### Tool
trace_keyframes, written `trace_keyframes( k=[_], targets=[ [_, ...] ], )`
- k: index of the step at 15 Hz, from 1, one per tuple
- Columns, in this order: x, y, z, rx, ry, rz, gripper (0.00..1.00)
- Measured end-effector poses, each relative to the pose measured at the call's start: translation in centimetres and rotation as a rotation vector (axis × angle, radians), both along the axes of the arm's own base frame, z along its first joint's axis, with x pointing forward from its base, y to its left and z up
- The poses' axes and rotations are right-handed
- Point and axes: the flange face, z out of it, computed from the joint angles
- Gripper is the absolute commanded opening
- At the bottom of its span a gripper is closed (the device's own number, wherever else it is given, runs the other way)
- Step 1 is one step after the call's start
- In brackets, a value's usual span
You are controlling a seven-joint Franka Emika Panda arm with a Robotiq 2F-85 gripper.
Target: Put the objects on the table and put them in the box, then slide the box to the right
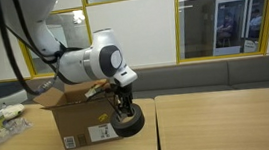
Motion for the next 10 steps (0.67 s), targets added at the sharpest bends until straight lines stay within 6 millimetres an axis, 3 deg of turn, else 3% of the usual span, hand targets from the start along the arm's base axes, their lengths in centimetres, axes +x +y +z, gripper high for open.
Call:
trace_keyframes(
  k=[5, 10],
  targets=[
    [0.2, 0.6, 6.8, -0.045, -0.065, 0.041, 0.14],
    [1.9, 3.0, 12.5, -0.066, -0.187, 0.103, 0.14]
  ],
)
